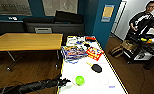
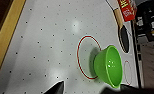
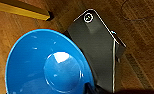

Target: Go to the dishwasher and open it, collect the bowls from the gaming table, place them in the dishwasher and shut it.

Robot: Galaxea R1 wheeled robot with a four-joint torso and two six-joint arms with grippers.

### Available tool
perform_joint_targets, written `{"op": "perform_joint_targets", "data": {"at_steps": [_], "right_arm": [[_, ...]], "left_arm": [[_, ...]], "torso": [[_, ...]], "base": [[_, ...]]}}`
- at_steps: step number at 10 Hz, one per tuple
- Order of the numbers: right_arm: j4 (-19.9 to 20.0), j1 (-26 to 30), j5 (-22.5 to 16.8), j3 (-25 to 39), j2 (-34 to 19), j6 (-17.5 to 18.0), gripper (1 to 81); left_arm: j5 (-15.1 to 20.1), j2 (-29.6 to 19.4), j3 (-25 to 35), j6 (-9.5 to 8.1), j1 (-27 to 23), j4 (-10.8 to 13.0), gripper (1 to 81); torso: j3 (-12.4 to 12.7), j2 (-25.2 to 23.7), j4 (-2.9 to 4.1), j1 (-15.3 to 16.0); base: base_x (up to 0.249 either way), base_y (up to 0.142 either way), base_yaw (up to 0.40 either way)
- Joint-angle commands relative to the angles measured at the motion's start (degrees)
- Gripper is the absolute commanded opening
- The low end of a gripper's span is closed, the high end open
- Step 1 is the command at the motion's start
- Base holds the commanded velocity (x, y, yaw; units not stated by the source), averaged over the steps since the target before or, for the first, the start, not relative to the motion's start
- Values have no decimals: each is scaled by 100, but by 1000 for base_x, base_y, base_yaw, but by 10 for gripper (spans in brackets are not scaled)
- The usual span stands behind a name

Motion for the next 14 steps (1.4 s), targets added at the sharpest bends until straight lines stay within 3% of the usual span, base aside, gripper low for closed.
{"op": "perform_joint_targets", "data": {"at_steps": [1, 5, 14], "right_arm": [[-99, 192, -330, 25, -248, 11, 10], [-99, 201, -339, -27, -186, 11, 10], [-108, 192, -356, -89, -134, 3, 10]], "left_arm": [[155, 247, -197, -42, -800, -35, 811], [251, 546, -399, -157, -843, -53, 811], [383, 1126, -680, -157, -949, -18, 811]], "torso": [[0, 0, 0, 0], [0, 0, 0, 0], [0, 0, 0, 0]], "base": [[0, 0, 0], [0, 0, 0], [0, 0, 0]]}}
